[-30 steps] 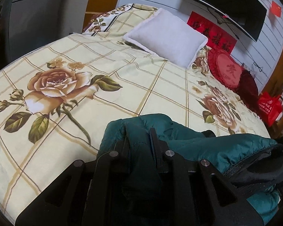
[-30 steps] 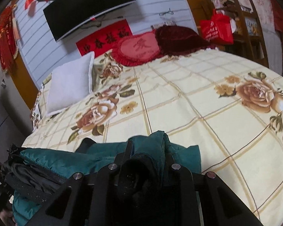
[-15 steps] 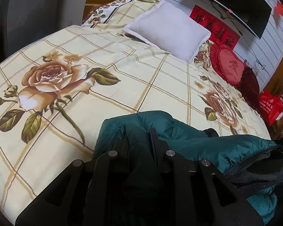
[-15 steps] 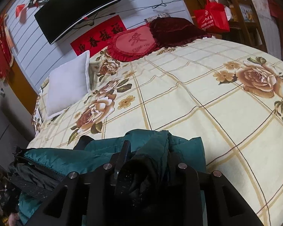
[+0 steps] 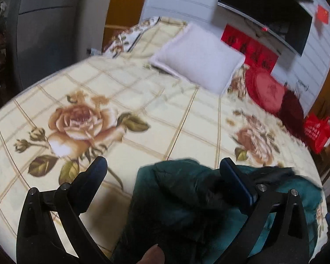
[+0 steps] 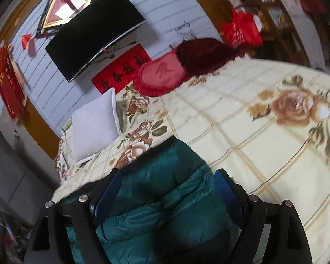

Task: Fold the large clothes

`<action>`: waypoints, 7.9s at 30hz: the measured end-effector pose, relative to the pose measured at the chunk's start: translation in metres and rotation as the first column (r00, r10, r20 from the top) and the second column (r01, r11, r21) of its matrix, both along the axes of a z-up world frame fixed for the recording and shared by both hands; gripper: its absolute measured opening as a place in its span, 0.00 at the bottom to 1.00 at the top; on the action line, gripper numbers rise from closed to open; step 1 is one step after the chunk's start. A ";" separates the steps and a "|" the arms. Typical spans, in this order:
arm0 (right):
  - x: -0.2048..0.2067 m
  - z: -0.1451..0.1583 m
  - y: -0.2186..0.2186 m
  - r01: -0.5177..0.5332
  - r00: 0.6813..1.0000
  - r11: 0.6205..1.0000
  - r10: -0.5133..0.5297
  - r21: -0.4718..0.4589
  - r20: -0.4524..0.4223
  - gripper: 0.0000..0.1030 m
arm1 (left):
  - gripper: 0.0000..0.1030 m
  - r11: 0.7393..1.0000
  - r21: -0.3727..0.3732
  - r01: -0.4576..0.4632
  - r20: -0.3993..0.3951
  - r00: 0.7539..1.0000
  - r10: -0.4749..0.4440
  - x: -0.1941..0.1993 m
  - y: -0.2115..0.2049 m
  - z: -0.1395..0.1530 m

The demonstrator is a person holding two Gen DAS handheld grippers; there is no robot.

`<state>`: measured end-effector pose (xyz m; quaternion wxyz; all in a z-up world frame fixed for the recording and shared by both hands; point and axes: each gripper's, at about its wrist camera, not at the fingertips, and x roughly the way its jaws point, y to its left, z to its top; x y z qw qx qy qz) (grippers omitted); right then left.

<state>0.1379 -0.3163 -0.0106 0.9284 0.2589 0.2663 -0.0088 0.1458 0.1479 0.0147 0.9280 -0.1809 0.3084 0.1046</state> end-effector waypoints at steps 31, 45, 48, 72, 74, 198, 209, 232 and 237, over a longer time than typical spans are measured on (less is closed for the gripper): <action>0.075 -0.071 0.048 -0.318 0.883 0.921 0.201 -0.226 -0.423 1.00 | 1.00 0.956 0.140 0.260 -0.266 0.939 -0.216 0.049 -0.071 -0.061; 0.062 -0.051 0.049 -0.299 0.911 0.921 0.198 -0.249 -0.362 1.00 | 1.00 0.950 0.104 0.295 -0.233 0.936 -0.265 0.039 -0.065 -0.052; 0.033 -0.015 0.035 -0.250 0.953 0.942 0.199 -0.225 -0.227 1.00 | 1.00 0.958 0.091 0.272 -0.155 0.954 -0.256 0.018 -0.051 -0.031; -0.096 -0.028 -0.033 -0.164 0.984 0.976 0.151 -0.143 -0.094 1.00 | 1.00 0.962 0.077 0.262 -0.074 0.964 -0.257 -0.083 0.030 -0.036; -0.082 -0.026 -0.029 -0.171 0.983 0.971 0.156 -0.166 -0.097 1.00 | 1.00 0.950 0.040 0.308 -0.117 0.946 -0.302 -0.060 0.030 -0.042; -0.141 0.026 -0.022 0.010 0.994 0.959 -0.039 -0.284 -0.097 0.82 | 0.86 0.905 0.160 0.394 -0.033 0.918 -0.395 -0.163 -0.129 0.019; -0.302 0.035 0.035 -0.186 0.981 0.890 0.143 -0.416 -0.132 0.82 | 0.86 0.819 0.332 0.468 -0.031 0.873 -0.486 -0.325 -0.199 0.062; -0.378 0.086 0.031 -0.152 0.988 0.839 0.121 -0.522 -0.094 0.82 | 0.86 0.885 0.197 0.421 -0.140 0.906 -0.400 -0.331 -0.219 0.072; -0.387 0.095 0.025 -0.125 0.992 0.844 0.099 -0.522 -0.078 0.82 | 0.86 0.876 0.193 0.441 -0.143 0.896 -0.420 -0.331 -0.224 0.071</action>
